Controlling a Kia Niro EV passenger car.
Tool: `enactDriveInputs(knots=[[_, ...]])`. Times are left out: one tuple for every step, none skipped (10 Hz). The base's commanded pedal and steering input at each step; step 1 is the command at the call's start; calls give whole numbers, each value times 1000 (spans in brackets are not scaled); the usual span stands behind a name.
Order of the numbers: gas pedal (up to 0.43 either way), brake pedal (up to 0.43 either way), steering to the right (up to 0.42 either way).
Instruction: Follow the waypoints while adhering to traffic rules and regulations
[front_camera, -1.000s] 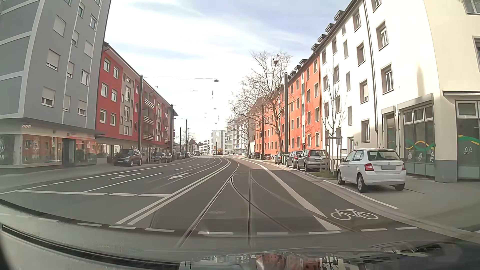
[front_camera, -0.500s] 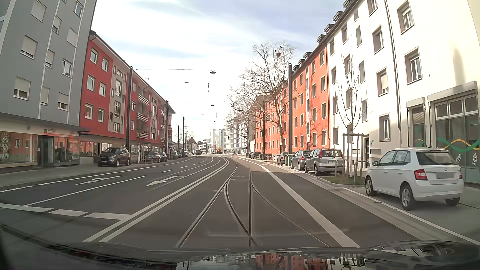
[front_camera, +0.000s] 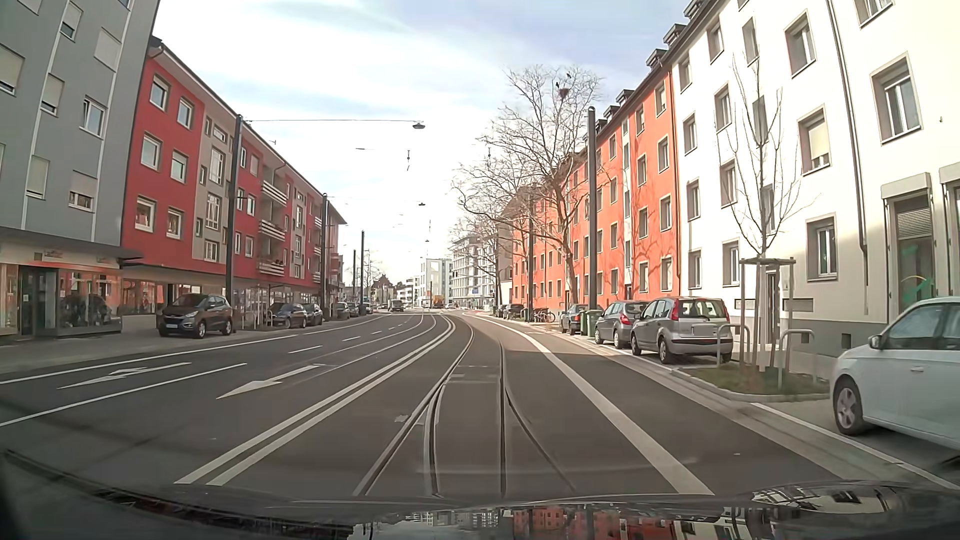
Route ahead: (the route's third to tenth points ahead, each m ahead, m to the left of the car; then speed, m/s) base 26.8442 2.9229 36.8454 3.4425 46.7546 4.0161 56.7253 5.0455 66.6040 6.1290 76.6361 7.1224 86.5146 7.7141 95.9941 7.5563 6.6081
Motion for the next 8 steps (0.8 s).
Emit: enactDriveInputs(knots=[[67,0,1],[67,0,0],[67,0,1],[67,0,1],[67,0,1],[67,0,0],[67,0,0],[79,0,1]])
